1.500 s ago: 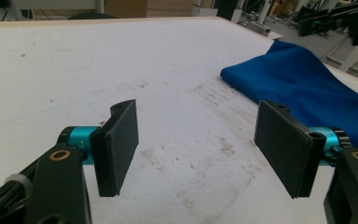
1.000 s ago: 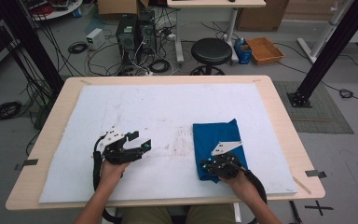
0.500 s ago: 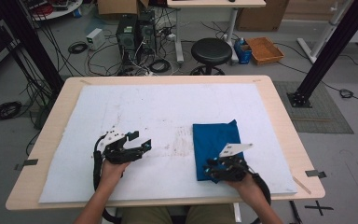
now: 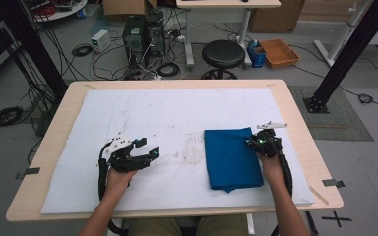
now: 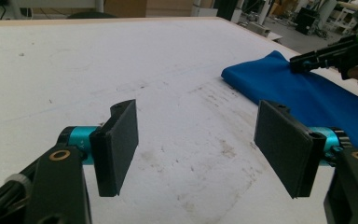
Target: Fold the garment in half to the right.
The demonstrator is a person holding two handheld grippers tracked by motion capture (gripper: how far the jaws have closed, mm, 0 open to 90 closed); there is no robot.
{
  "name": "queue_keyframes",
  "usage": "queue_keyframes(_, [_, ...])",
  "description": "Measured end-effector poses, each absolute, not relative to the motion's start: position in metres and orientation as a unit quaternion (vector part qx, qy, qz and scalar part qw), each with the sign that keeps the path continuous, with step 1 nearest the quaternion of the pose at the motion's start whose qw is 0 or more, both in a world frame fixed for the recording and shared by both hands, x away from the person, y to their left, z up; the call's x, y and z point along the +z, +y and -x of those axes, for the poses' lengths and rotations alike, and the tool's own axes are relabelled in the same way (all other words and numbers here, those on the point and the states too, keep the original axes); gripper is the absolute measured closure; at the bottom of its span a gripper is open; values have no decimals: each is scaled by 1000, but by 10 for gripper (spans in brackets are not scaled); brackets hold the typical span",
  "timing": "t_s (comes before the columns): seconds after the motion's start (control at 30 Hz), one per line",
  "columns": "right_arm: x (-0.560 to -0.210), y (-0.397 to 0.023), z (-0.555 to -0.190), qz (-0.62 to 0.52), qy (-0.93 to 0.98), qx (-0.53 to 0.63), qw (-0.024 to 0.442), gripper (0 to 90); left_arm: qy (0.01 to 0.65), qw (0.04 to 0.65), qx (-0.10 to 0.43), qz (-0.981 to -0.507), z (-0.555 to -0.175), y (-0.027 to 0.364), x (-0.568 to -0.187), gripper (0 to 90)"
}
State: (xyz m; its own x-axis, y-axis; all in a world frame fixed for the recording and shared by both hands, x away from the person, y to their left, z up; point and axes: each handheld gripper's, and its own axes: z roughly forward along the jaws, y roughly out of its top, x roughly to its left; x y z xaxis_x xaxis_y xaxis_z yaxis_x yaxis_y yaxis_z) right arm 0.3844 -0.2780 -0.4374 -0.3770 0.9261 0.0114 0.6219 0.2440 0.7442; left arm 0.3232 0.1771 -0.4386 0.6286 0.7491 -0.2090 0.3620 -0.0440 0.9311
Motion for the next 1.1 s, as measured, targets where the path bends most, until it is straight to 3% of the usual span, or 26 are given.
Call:
queue_keyframes(0.1, [-427,-282,-380,-508,731,393,229,628,394,566,172,-704,-323,177,-438,305])
queue_keyframes(0.33, [-445,-273,-385,-490,769,354,211,636,396,572,173,-697,-322,178,-437,304])
queue_keyframes(0.43, [-442,-278,-379,-487,764,372,203,404,399,574,177,-693,-323,181,-437,264])
queue_keyframes(0.6, [-427,-293,-351,-450,744,438,226,203,395,580,181,-689,-325,184,-435,256])
queue_keyframes(0.8, [-416,-301,-319,-385,761,461,245,202,366,586,209,-692,-327,190,-433,258])
queue_keyframes(1.1, [-414,-320,-294,-391,743,469,271,202,365,597,213,-682,-327,202,-432,257])
